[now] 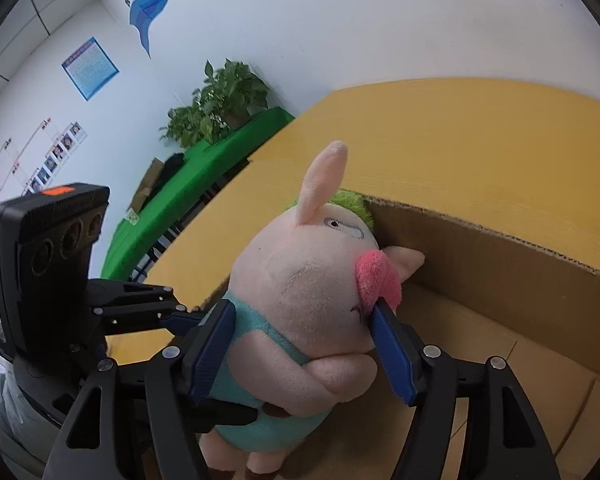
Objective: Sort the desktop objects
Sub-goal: 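Carry the pig plush into the cardboard box and open the left gripper, then grasp the black charger box with the left gripper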
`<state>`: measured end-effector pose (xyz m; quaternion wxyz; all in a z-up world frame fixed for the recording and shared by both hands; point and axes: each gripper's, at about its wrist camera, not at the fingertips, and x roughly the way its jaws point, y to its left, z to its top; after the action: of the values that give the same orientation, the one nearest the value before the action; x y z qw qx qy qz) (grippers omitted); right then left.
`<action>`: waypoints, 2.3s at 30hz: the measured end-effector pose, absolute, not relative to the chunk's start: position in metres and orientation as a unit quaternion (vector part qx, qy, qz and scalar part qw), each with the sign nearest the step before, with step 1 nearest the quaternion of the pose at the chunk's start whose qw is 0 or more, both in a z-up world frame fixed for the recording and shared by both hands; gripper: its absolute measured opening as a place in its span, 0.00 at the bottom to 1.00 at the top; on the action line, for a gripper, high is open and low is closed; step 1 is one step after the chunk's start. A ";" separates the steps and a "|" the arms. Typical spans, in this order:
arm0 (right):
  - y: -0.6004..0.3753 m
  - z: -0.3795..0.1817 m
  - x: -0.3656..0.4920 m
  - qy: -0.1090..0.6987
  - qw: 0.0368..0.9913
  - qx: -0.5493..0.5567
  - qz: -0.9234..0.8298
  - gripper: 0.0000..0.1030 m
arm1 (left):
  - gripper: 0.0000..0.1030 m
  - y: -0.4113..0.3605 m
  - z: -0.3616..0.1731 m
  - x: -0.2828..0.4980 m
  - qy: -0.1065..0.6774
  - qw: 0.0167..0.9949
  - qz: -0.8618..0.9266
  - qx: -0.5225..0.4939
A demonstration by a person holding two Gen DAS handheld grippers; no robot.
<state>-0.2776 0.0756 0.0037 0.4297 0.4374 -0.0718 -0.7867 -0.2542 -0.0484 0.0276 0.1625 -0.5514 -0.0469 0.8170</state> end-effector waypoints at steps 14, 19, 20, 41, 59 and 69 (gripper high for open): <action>0.070 0.008 -0.276 -0.086 0.364 0.458 -0.806 0.76 | 0.68 -0.063 0.099 -0.170 -0.063 0.088 0.864 -0.492; 0.084 0.084 -0.225 -0.072 0.387 0.383 -0.836 0.95 | 0.68 -0.109 0.142 -0.089 -0.051 0.045 0.923 -0.378; 0.090 0.101 -0.211 -0.061 0.389 0.363 -0.845 1.00 | 0.70 -0.120 0.149 -0.079 -0.046 0.043 0.931 -0.360; 0.246 0.094 0.073 0.064 0.285 0.317 -0.902 1.00 | 0.77 -0.049 0.130 0.090 -0.056 0.138 0.928 -0.341; 0.204 -0.016 0.140 0.094 0.403 0.418 -0.809 1.00 | 0.77 0.000 -0.002 0.097 -0.159 0.209 0.819 -0.510; 0.187 -0.024 0.162 0.105 0.423 0.415 -0.799 0.99 | 0.71 0.012 -0.024 0.103 -0.133 0.237 0.798 -0.538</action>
<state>0.1617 0.1873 -0.0239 0.4228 0.4145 0.1054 -0.7989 0.1033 0.0122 -0.0242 0.2369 -0.5378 -0.1334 0.7981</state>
